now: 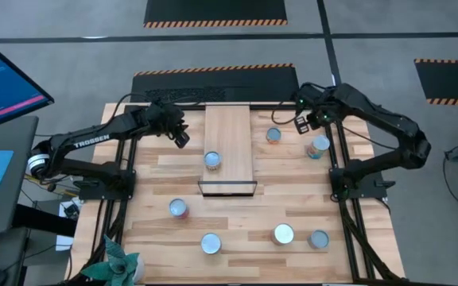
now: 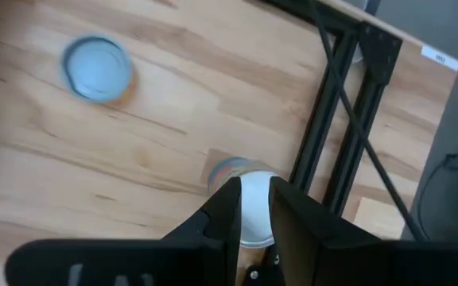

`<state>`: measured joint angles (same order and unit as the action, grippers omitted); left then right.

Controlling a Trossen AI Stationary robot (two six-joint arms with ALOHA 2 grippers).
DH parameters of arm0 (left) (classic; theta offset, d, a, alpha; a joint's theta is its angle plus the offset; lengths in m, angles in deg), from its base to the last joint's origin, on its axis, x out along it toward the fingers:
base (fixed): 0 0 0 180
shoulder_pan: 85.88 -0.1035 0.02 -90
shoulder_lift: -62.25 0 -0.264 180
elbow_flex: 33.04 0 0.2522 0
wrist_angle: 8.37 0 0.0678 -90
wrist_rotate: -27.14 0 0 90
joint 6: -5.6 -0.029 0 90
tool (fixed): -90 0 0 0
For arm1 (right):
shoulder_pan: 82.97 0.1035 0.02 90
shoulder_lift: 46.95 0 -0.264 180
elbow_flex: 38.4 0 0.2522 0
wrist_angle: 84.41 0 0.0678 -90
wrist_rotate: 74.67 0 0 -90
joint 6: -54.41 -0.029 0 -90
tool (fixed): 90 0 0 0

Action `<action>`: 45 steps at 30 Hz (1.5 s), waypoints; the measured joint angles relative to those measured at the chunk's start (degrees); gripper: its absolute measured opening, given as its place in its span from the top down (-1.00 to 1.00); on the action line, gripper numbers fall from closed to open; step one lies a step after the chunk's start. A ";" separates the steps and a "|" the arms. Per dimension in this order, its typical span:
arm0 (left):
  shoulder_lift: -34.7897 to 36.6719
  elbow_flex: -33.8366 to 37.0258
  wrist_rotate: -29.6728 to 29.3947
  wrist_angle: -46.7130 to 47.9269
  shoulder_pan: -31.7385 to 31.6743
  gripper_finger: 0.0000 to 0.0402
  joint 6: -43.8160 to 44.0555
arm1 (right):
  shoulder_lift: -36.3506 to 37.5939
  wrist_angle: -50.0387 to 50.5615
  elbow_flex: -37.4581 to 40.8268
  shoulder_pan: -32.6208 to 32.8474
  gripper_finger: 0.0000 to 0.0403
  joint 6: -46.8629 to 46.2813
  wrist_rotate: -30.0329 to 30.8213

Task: Pick and place cans onto a shelf
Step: Put the canned tomatoes on the shelf

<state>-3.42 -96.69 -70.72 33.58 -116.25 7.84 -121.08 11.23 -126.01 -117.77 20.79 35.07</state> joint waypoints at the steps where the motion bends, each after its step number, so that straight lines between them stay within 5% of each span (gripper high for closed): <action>1: -0.05 0.19 0.16 -0.75 0.00 0.49 0.00 | -0.06 -0.40 0.95 0.06 0.54 0.02 0.24; 8: -0.14 6.54 4.63 -11.12 0.07 0.49 1.68 | 1.28 -6.31 7.31 0.32 0.54 -0.04 -0.01; 17: -0.14 7.39 5.42 -11.85 0.05 0.49 2.31 | 4.11 -8.77 15.38 0.47 0.51 -3.02 -5.65; 32: -0.14 7.43 6.06 -12.92 0.04 0.49 2.99 | 3.91 -12.80 22.37 5.03 -0.08 -8.70 -4.43; 45: -0.14 7.43 6.04 -12.87 0.07 0.49 2.58 | 4.00 -16.47 26.34 8.75 0.09 -12.93 -3.82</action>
<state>-3.55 -89.25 -64.68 20.71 -116.18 10.42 -117.08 -5.25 -99.67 -109.02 7.86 31.25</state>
